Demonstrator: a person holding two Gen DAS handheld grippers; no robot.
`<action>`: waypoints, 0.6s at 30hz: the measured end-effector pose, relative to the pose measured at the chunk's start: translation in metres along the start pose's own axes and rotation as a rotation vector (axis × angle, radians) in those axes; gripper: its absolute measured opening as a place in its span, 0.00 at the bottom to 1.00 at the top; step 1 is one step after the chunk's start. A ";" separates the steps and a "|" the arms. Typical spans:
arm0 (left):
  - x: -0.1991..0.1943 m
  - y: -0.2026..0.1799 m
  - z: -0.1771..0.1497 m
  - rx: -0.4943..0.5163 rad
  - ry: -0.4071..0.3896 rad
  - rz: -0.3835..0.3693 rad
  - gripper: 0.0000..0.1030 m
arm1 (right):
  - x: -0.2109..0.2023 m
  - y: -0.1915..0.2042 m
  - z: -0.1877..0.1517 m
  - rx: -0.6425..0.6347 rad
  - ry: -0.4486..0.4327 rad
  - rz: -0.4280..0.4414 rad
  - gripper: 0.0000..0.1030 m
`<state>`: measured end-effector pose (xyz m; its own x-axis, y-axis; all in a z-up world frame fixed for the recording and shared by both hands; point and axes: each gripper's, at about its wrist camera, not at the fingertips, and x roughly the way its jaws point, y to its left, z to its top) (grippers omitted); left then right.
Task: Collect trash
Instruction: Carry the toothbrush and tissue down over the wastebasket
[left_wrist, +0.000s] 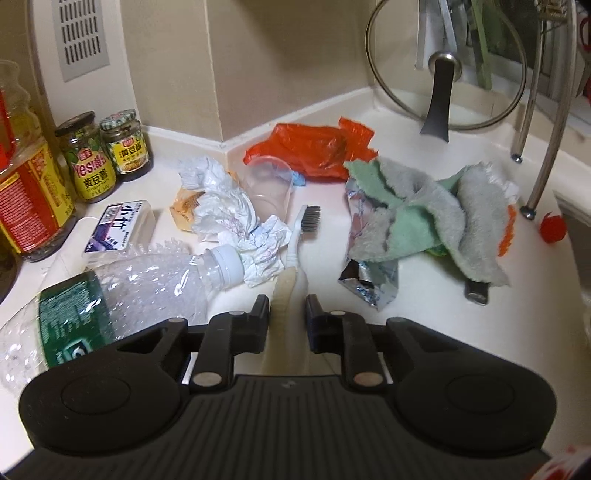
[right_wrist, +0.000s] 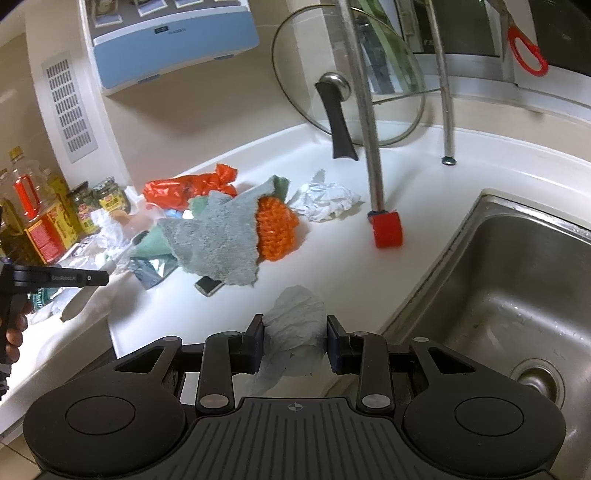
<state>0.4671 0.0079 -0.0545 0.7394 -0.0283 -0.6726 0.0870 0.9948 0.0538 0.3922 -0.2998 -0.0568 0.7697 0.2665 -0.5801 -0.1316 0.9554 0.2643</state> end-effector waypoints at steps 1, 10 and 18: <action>-0.006 0.000 -0.001 -0.006 -0.007 -0.003 0.18 | 0.000 0.001 0.000 -0.002 0.000 0.009 0.33; -0.075 0.006 -0.029 -0.113 -0.060 -0.009 0.18 | -0.009 0.030 0.000 -0.051 0.005 0.166 0.33; -0.136 0.006 -0.084 -0.216 -0.038 0.018 0.18 | -0.015 0.075 -0.017 -0.152 0.070 0.370 0.33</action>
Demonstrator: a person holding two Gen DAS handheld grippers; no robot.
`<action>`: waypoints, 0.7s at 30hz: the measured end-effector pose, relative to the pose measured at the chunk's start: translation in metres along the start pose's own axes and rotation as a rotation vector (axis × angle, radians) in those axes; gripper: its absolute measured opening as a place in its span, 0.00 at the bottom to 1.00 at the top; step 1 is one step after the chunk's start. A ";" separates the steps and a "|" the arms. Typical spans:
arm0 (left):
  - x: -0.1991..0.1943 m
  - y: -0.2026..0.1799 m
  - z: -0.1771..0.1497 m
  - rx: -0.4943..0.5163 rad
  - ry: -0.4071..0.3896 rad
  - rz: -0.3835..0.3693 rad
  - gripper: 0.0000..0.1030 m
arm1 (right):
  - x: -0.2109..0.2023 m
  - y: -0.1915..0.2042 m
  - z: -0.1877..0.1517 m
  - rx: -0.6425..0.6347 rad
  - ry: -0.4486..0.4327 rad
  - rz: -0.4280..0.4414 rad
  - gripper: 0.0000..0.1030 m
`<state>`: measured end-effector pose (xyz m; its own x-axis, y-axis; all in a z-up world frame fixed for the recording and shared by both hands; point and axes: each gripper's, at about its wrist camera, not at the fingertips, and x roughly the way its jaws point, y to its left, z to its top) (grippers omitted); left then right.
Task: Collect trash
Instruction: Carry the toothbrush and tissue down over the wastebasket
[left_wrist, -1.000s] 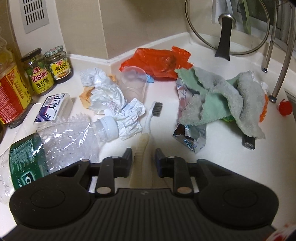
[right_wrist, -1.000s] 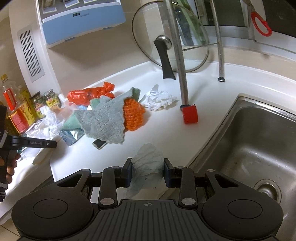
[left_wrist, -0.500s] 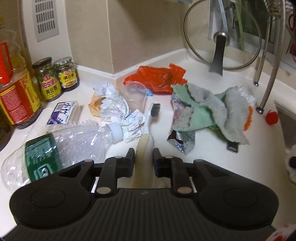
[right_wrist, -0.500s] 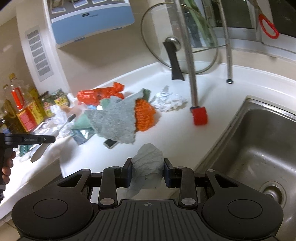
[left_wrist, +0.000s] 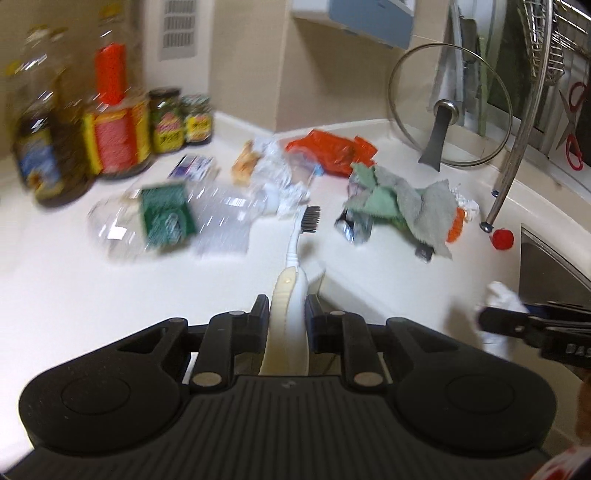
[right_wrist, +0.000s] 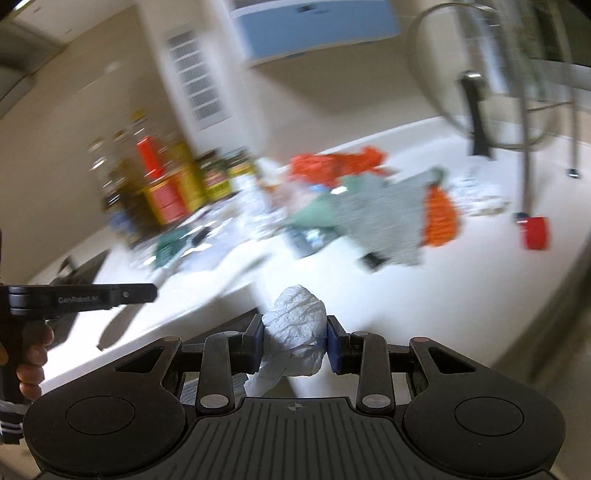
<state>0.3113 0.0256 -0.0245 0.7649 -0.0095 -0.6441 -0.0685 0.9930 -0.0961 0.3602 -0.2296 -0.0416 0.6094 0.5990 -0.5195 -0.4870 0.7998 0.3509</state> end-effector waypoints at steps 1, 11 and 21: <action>-0.006 0.001 -0.008 -0.013 0.007 0.008 0.18 | 0.002 0.007 -0.003 -0.018 0.014 0.026 0.33; -0.014 0.018 -0.093 -0.158 0.174 0.060 0.18 | 0.042 0.054 -0.053 -0.164 0.217 0.167 0.33; 0.027 0.029 -0.158 -0.266 0.337 0.081 0.18 | 0.093 0.052 -0.105 -0.212 0.390 0.150 0.33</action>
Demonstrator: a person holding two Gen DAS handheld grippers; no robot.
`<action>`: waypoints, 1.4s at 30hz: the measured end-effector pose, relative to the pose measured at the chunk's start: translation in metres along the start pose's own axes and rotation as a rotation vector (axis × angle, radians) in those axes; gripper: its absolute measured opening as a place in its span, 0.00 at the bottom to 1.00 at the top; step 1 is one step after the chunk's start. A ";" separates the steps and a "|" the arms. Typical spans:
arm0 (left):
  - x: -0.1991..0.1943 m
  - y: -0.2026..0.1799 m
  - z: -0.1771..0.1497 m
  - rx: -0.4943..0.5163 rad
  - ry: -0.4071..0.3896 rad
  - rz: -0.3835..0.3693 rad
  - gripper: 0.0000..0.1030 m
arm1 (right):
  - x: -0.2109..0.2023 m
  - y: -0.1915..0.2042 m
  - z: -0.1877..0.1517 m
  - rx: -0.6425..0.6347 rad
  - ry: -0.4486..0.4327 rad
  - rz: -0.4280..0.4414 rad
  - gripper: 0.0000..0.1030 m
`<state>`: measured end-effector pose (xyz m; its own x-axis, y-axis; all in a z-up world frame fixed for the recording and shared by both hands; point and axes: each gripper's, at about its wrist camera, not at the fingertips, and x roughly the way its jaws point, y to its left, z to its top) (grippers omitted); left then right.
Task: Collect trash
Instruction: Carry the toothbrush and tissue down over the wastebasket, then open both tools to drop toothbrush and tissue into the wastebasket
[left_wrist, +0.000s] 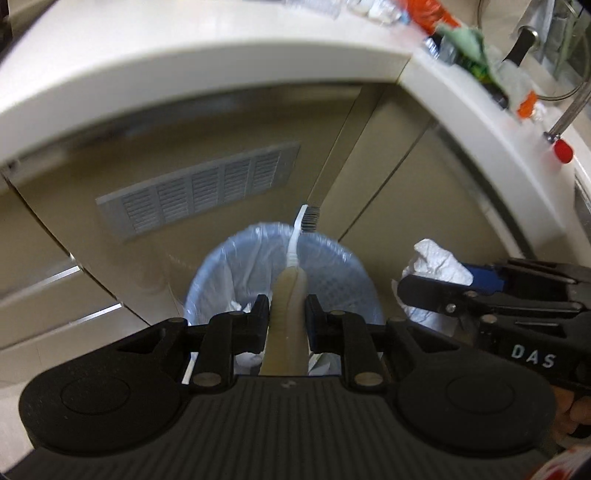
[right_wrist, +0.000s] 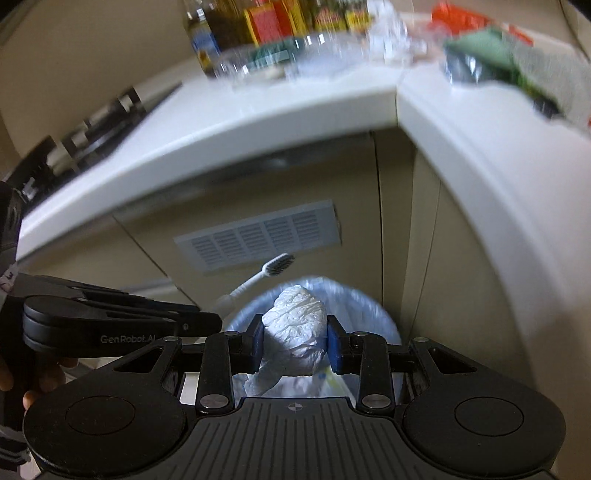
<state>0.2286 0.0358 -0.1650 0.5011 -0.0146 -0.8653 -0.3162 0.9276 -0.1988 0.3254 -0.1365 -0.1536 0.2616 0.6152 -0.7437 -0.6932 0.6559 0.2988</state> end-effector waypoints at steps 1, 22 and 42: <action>0.006 0.001 -0.002 0.002 0.013 0.011 0.18 | 0.006 -0.003 -0.002 0.007 0.015 -0.007 0.33; 0.042 0.001 0.006 0.026 0.030 0.025 0.31 | 0.034 -0.019 -0.010 0.043 0.052 -0.054 0.33; 0.004 0.013 0.007 -0.010 -0.013 0.035 0.31 | 0.045 -0.004 0.003 0.015 0.033 -0.045 0.43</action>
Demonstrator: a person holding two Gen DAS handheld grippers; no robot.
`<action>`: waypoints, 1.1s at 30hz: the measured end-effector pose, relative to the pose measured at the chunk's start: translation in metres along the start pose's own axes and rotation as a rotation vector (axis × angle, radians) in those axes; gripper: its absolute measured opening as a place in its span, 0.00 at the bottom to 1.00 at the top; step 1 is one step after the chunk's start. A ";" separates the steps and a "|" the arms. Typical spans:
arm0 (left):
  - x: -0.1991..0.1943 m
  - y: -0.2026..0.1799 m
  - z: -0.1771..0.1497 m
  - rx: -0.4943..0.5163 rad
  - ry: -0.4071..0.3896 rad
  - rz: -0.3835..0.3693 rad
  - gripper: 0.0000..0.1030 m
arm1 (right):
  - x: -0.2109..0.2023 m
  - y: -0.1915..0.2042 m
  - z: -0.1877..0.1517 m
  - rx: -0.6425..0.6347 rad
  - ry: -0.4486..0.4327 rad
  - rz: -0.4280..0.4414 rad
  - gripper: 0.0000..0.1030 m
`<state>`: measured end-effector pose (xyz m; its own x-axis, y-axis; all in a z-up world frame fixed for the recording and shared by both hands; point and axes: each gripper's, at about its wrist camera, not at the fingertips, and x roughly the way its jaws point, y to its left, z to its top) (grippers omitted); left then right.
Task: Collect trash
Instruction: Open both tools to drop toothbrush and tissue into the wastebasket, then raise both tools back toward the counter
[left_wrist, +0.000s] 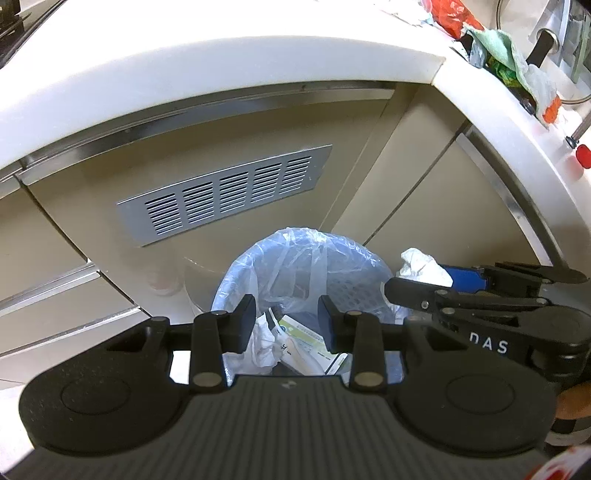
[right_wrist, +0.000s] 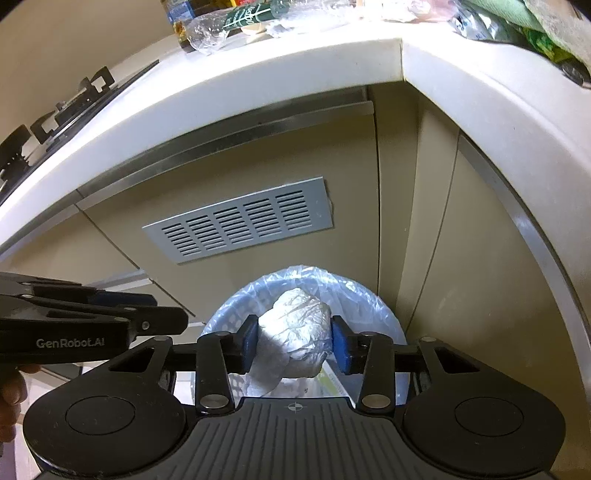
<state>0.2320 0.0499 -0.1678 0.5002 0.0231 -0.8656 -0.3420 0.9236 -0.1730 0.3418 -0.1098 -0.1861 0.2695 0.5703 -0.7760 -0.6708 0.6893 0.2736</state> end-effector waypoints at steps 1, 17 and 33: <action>-0.001 0.000 0.000 0.000 -0.002 0.000 0.31 | 0.000 0.000 0.001 0.001 -0.002 -0.002 0.45; -0.008 0.001 -0.003 0.008 -0.008 0.000 0.34 | -0.001 0.001 0.002 -0.001 -0.009 -0.014 0.65; -0.024 -0.005 -0.002 0.039 -0.041 0.020 0.36 | -0.015 0.002 0.004 0.013 -0.038 0.001 0.67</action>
<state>0.2200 0.0434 -0.1472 0.5258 0.0562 -0.8487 -0.3210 0.9372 -0.1368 0.3391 -0.1158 -0.1715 0.2946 0.5877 -0.7536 -0.6621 0.6941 0.2825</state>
